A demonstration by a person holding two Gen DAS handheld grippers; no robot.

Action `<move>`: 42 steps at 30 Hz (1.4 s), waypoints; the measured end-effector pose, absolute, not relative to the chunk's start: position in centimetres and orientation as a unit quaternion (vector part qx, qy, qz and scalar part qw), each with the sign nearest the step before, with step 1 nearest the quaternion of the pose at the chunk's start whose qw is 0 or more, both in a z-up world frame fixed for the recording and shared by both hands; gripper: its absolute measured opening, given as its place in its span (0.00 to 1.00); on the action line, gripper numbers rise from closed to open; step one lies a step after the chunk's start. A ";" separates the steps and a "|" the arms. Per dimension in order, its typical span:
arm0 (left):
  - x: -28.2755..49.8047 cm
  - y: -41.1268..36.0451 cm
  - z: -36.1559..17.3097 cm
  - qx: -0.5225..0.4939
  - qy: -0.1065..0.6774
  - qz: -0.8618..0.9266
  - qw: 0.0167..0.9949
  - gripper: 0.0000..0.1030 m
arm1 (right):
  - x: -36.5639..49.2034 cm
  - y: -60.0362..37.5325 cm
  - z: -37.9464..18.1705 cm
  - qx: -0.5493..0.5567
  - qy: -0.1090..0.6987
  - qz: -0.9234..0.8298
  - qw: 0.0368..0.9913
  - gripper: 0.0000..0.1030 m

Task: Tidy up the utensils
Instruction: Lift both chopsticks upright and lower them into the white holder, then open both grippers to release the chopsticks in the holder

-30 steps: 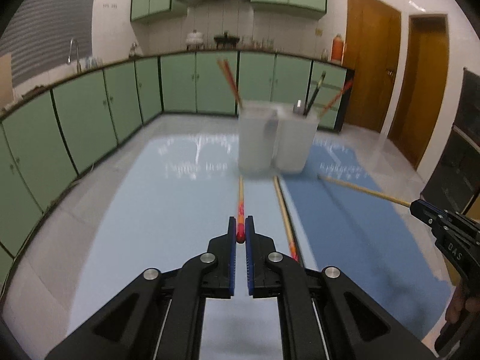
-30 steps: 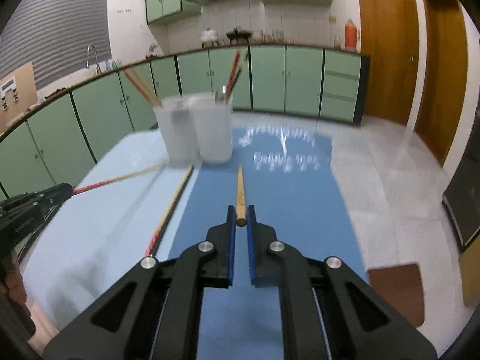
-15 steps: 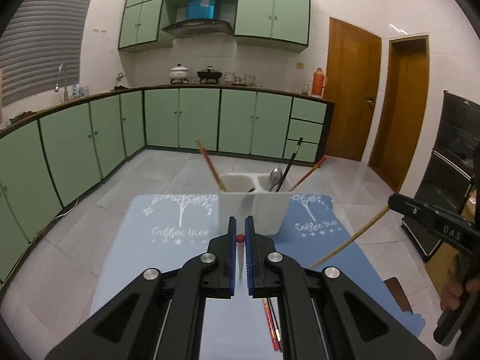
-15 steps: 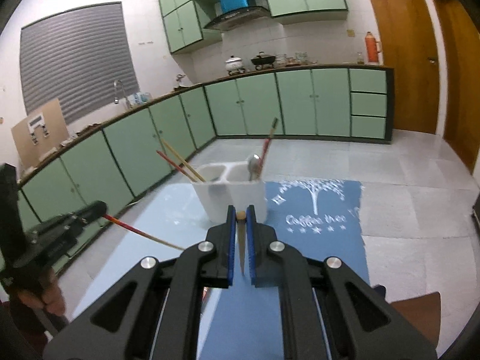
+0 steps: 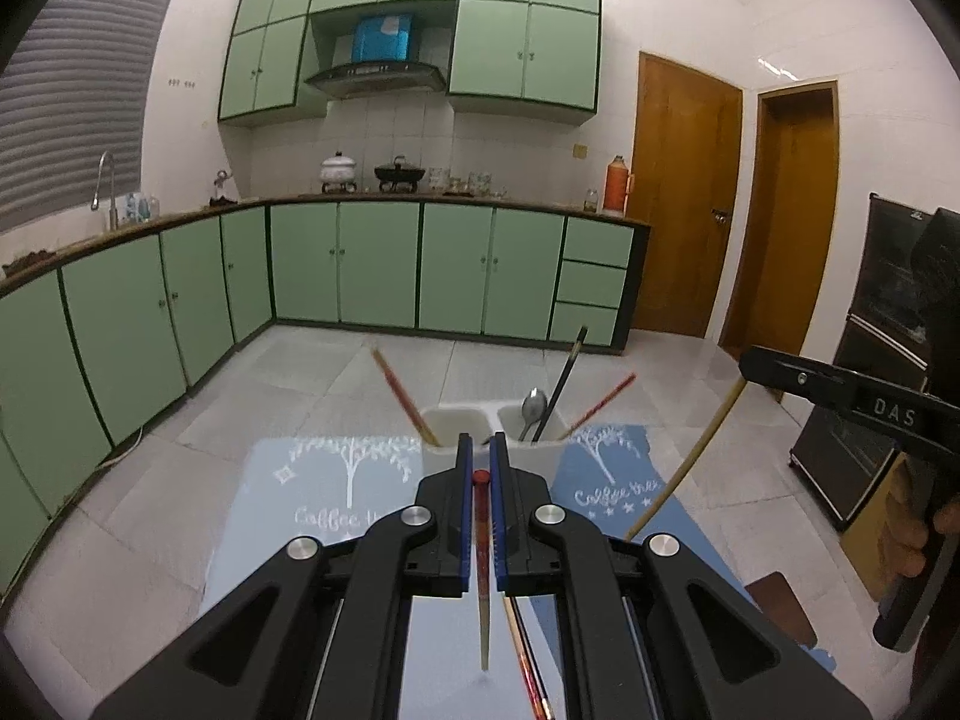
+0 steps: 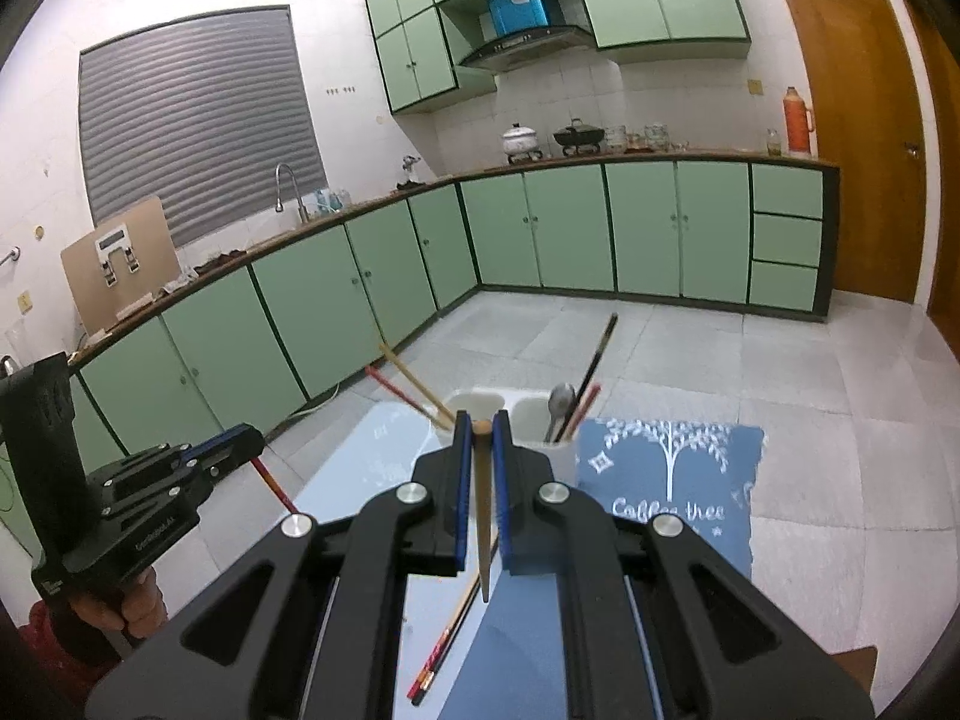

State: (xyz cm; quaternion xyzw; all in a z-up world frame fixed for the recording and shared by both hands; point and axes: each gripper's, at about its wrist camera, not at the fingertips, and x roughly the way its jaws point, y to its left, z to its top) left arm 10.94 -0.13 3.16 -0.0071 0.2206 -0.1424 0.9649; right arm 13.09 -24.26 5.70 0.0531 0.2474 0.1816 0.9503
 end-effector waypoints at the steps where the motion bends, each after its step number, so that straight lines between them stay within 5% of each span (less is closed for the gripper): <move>1: 11.1 -0.2 3.7 -0.005 0.214 -0.143 0.966 0.05 | 13.3 -24.3 6.3 0.051 0.242 0.182 0.952 0.06; 18: 19.3 -3.8 12.9 0.009 0.088 -0.140 0.986 0.05 | 22.2 -24.1 12.1 0.018 0.192 0.162 0.968 0.06; 37: 29.1 -4.7 3.9 0.006 0.177 -0.115 0.977 0.10 | 30.1 -23.1 3.4 0.024 0.278 0.155 0.948 0.10; 39: 29.0 -4.3 3.9 0.006 0.179 -0.115 0.977 0.19 | 29.6 -23.4 3.4 0.030 0.276 0.151 0.949 0.17; 42: 28.0 -3.8 4.2 0.003 0.170 -0.113 0.979 0.37 | 28.3 -23.8 4.1 0.035 0.258 0.138 0.956 0.41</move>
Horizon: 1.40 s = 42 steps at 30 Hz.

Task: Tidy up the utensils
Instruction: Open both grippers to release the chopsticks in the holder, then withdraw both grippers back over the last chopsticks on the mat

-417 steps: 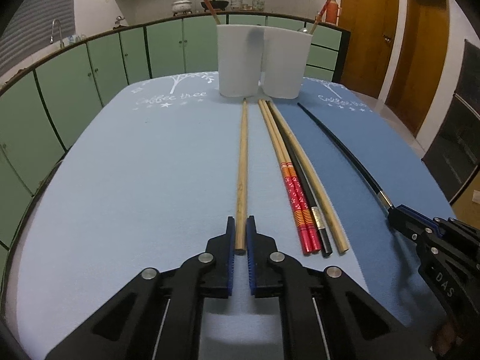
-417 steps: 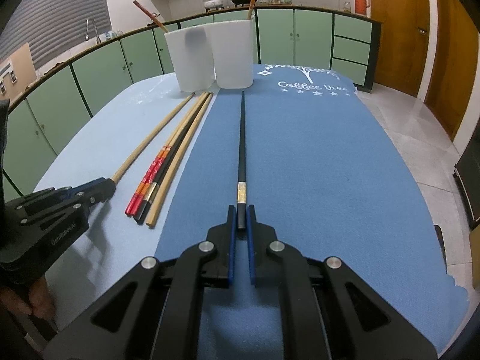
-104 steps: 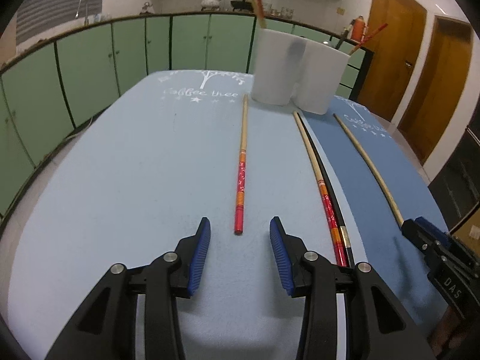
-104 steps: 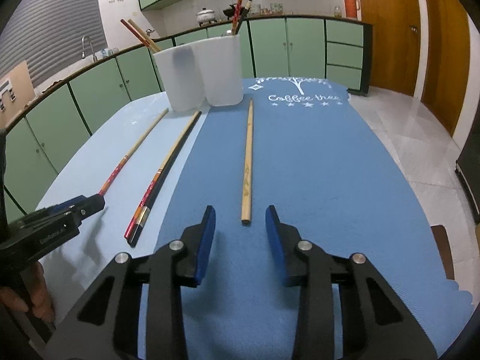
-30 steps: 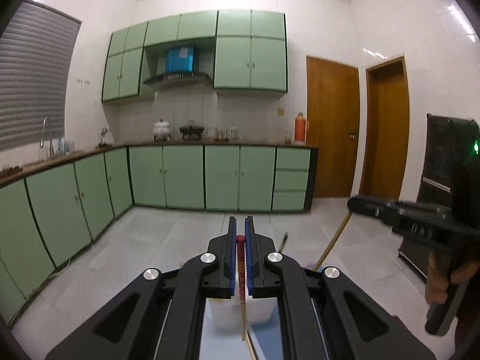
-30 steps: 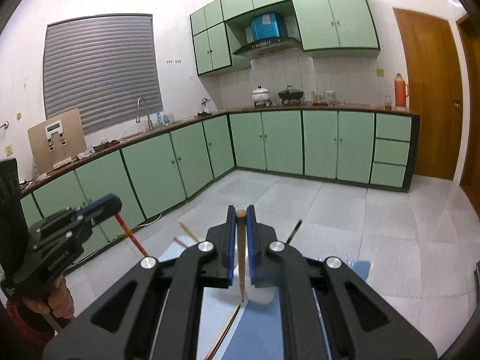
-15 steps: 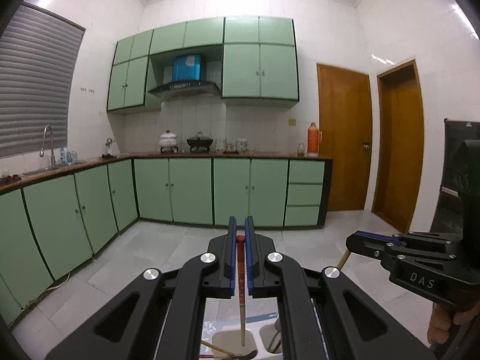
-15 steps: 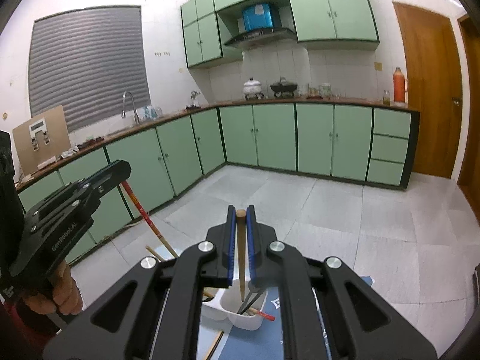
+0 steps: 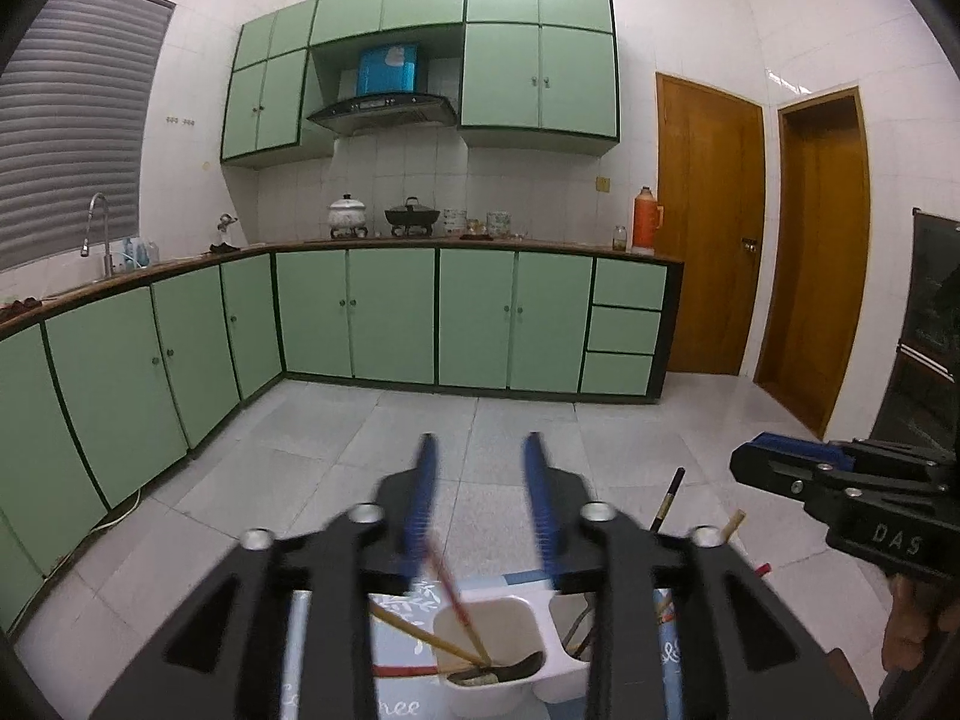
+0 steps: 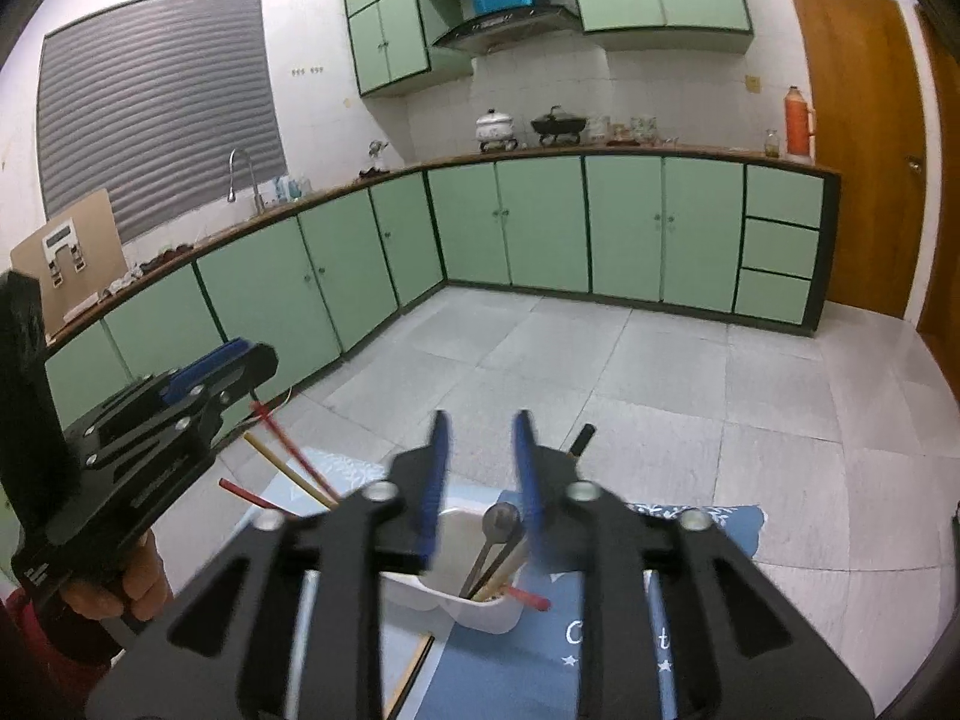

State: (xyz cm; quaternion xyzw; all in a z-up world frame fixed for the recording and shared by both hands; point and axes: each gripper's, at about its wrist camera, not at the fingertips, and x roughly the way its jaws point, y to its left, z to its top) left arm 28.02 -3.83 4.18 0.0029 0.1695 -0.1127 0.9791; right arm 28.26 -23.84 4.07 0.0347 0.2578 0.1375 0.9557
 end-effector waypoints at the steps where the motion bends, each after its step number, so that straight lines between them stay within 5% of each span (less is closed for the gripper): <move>1: 27.7 -3.7 4.4 0.002 0.166 -0.111 0.980 0.45 | 27.6 -24.0 4.4 0.034 0.249 0.131 0.959 0.53; 5: 24.9 -3.0 5.0 -0.004 0.149 -0.102 0.984 0.62 | 24.2 -24.6 5.0 0.027 0.214 0.111 0.970 0.82; 10: 21.1 -1.7 4.6 -0.015 0.142 -0.098 0.985 0.75 | 19.9 -25.9 3.8 0.034 0.201 0.090 0.975 0.91; 42: 8.3 2.0 -11.1 0.015 0.283 -0.057 0.957 0.79 | 6.9 -21.1 -12.4 0.034 0.300 0.074 0.950 0.92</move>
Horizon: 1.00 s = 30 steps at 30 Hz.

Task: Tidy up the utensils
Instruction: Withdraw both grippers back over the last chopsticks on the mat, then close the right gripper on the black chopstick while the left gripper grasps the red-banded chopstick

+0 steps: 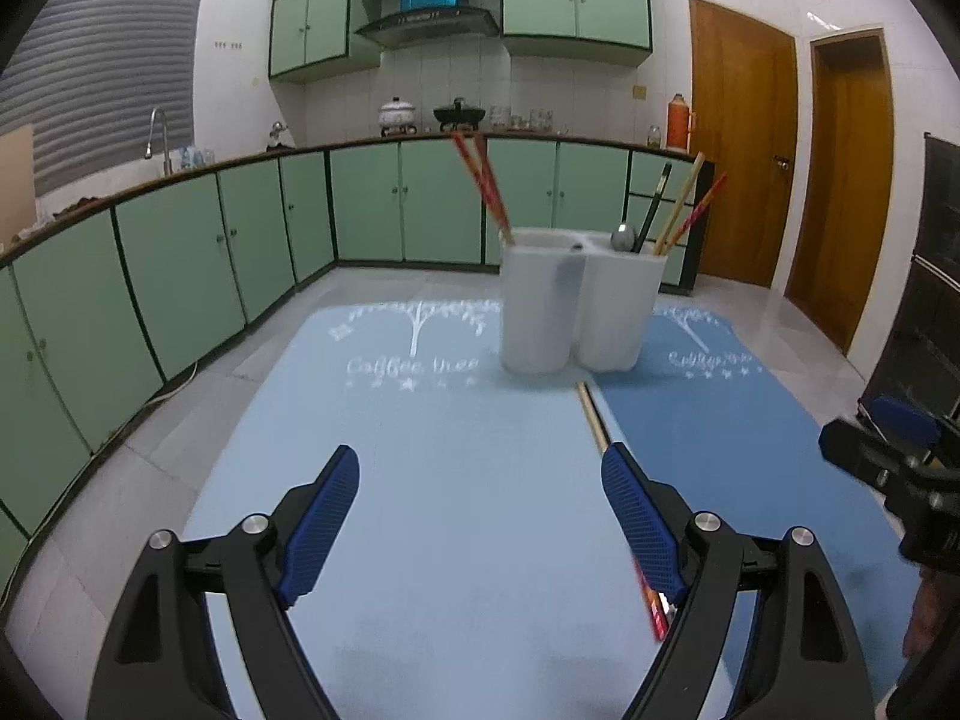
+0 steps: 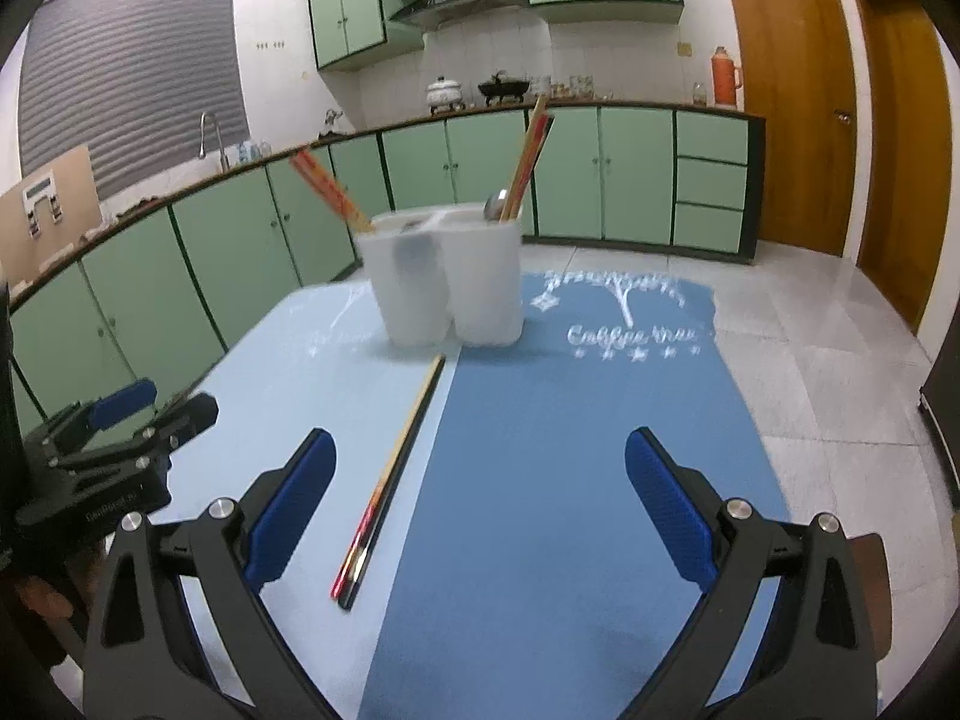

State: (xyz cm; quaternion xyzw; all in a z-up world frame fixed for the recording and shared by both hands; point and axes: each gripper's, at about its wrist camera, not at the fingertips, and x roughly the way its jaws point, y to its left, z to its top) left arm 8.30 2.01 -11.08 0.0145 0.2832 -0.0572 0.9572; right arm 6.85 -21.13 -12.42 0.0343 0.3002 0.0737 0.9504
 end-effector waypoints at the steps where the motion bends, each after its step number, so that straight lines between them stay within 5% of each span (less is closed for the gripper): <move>1: 8.1 2.1 -11.3 0.015 0.287 -0.056 0.956 0.79 | 6.8 -20.8 -12.8 0.033 0.306 0.075 0.948 0.92; 6: 7.5 2.8 -12.5 0.024 0.302 -0.047 0.952 0.79 | 6.1 -18.9 -15.1 0.019 0.337 0.090 0.937 0.90; 8: 7.5 3.3 -12.9 0.021 0.309 -0.041 0.950 0.79 | 5.8 -18.1 -16.0 0.007 0.347 0.096 0.933 0.80; 22: 7.3 4.7 -14.1 0.017 0.324 -0.024 0.946 0.79 | 5.7 -15.0 -19.8 -0.016 0.398 0.099 0.912 0.51; 30: 7.5 4.5 -14.4 0.014 0.331 -0.030 0.943 0.79 | 6.0 -15.2 -19.9 -0.040 0.398 0.079 0.913 0.50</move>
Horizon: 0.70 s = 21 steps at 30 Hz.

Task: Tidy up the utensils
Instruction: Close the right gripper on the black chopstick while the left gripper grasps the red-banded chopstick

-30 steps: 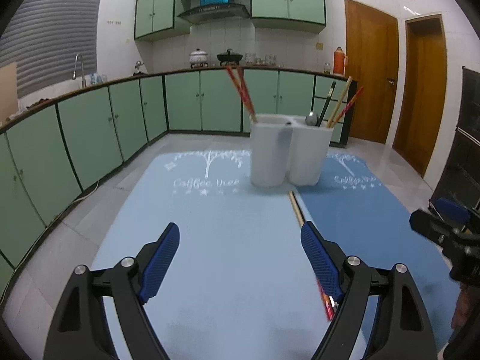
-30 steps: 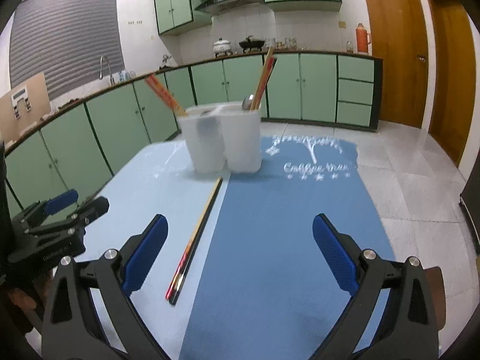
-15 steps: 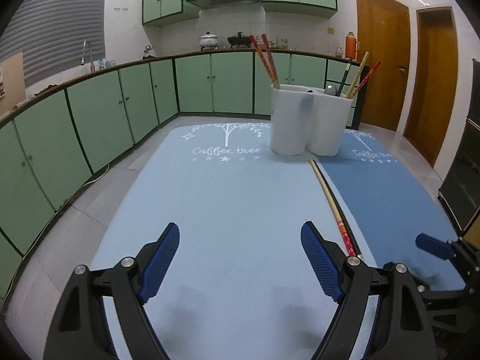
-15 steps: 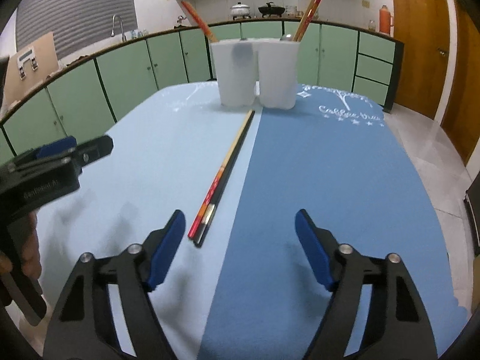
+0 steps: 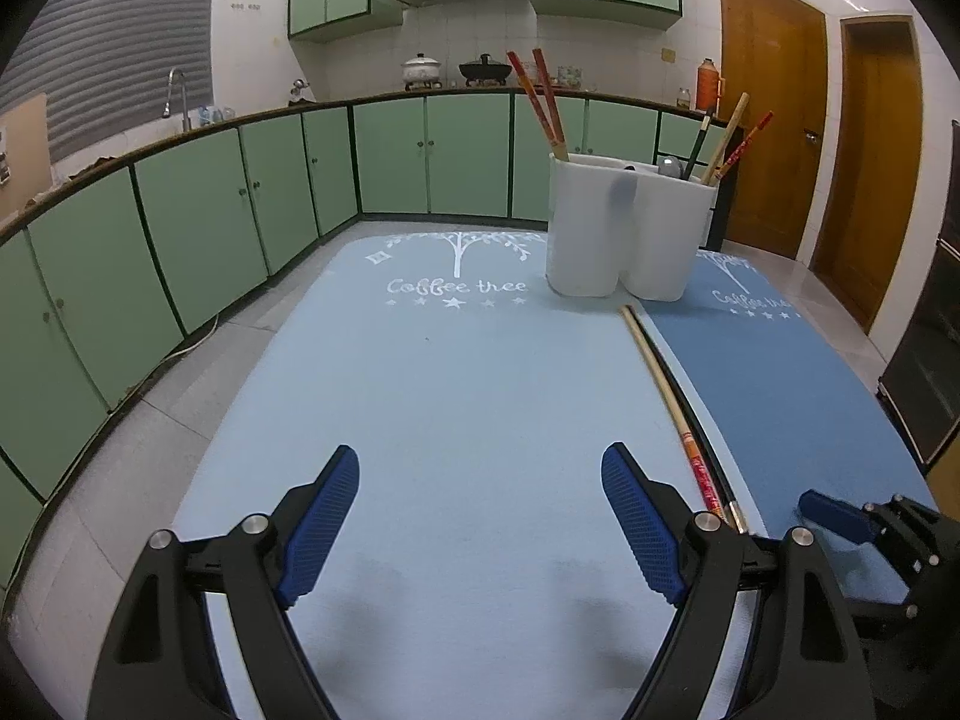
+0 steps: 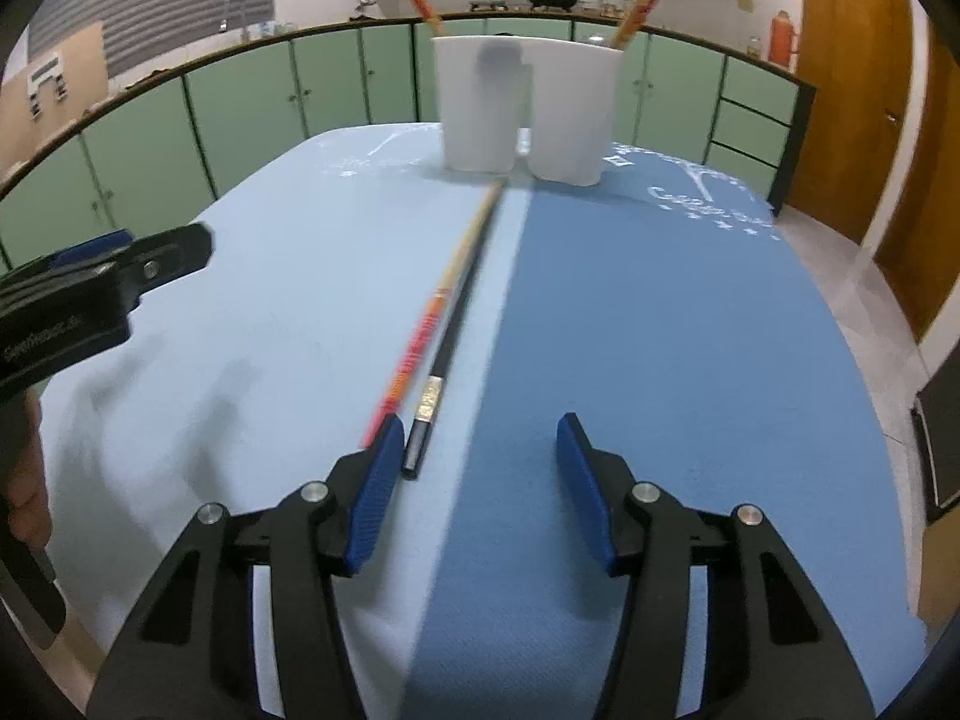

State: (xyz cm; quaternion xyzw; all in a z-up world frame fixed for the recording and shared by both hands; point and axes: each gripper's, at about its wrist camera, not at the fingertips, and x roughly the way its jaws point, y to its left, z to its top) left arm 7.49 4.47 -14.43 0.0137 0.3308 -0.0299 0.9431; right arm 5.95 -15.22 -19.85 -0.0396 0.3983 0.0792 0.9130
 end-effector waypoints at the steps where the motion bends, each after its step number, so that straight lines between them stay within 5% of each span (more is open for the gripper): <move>1: 7.4 4.4 -14.5 0.014 0.331 -0.031 0.943 0.79 | 5.9 -15.6 -19.7 -0.038 0.397 0.071 0.914 0.50; 10: 7.2 3.5 -14.8 0.015 0.335 -0.039 0.941 0.79 | 4.7 -17.8 -19.2 0.017 0.386 0.093 0.918 0.48; 21: 7.0 2.7 -15.1 0.017 0.340 -0.043 0.939 0.79 | 5.0 -16.5 -20.0 0.012 0.397 0.103 0.912 0.23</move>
